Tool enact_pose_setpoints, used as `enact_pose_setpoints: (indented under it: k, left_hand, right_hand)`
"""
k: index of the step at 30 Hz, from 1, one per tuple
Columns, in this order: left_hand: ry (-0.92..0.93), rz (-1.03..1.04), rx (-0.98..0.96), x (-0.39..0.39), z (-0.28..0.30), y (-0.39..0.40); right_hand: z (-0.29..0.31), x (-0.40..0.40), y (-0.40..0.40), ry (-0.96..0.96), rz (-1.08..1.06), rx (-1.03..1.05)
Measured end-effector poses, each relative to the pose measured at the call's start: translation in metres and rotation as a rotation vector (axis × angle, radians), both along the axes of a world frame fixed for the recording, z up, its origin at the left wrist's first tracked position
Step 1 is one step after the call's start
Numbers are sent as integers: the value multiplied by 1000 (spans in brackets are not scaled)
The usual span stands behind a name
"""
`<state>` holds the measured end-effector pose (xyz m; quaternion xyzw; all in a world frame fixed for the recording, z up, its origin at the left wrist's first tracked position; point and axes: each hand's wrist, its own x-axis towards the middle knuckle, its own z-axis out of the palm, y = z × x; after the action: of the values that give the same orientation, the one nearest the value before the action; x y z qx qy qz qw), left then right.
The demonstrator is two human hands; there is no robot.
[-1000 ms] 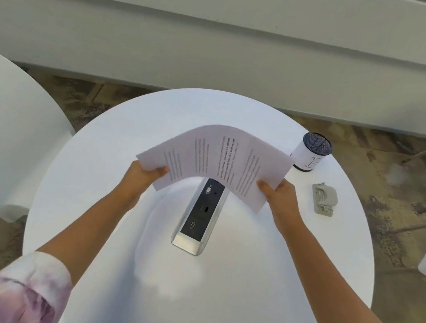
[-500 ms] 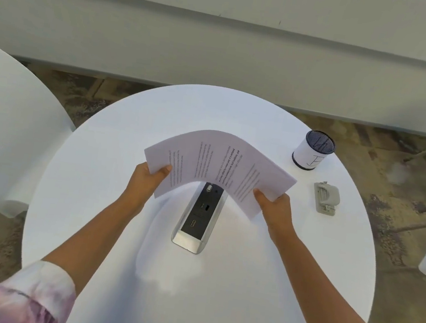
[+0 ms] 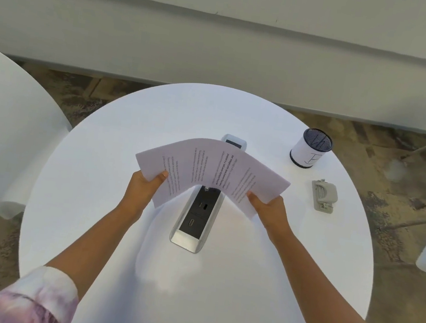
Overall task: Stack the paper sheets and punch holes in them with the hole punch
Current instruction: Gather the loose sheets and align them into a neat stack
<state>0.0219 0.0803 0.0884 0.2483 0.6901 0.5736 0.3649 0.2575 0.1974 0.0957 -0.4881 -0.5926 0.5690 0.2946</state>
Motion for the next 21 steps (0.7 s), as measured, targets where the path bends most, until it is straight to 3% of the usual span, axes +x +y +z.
enact_pose_setpoints:
  k: [5,8,13,16,19,21]
  left_hand:
    - [-107,52,15,-4,2,1]
    - [-235,146,66,2,2,1]
    - [-511,206,154,23,-3,-2]
    - [-642,183,190,35,-7,-3]
    - [-731,174,214,41,-9,-4]
    - [-745,147,223,41,-10,-5]
  right_hand:
    - [-4,2,10,-49,-176,61]
    - [-3,0,11,36,-278,-133]
    - [-7,-21,-5,68,-163,-323]
    - [-7,-33,-13,242,-79,-432]
    - [-8,-39,-14,458,-49,-451]
    - [-7,-38,-11,425,-72,-382]
